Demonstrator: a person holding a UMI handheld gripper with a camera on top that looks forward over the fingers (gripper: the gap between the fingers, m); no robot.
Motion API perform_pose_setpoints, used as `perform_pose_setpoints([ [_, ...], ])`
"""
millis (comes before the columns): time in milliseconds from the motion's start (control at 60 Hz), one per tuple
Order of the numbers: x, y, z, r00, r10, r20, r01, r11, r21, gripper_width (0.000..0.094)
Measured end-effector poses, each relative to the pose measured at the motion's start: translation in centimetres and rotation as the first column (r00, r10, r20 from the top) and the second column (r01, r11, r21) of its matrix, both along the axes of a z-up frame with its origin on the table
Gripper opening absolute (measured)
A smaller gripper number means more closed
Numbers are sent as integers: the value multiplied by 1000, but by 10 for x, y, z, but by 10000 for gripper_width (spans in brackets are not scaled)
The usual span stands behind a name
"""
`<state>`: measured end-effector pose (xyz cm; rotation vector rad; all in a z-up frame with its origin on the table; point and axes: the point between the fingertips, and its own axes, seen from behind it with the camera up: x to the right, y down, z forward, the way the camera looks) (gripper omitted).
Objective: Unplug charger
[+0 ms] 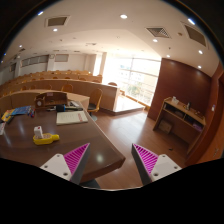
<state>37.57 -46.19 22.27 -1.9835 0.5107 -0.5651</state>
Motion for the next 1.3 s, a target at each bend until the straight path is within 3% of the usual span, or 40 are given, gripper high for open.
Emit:
perform_pose_setpoints([
  [200,4,-17,-35,1000,-1,-20,0,999,-36,851],
  [367,-29,-14,-90,994,86,-65,-91,992,-88,859],
  [583,-131,59,-144,939,306,-158,-323,942,-93,857],
  [783,-217,189,-151,874,454,-173,-462,887,-8,855],
  [900,-246,261,-156,856,484,-181,-488,872,25,852],
  [1000,-255,310,-161,863,475,-173,-475,879,45,846],
  [1100,-249,343,-168,872,462,-163,-462,886,44,746],
  [1217,-254,364,-175,877,449,-170,-449,893,40,405],
  [1300,-254,365,-177,878,442,-182,-443,896,38,373],
])
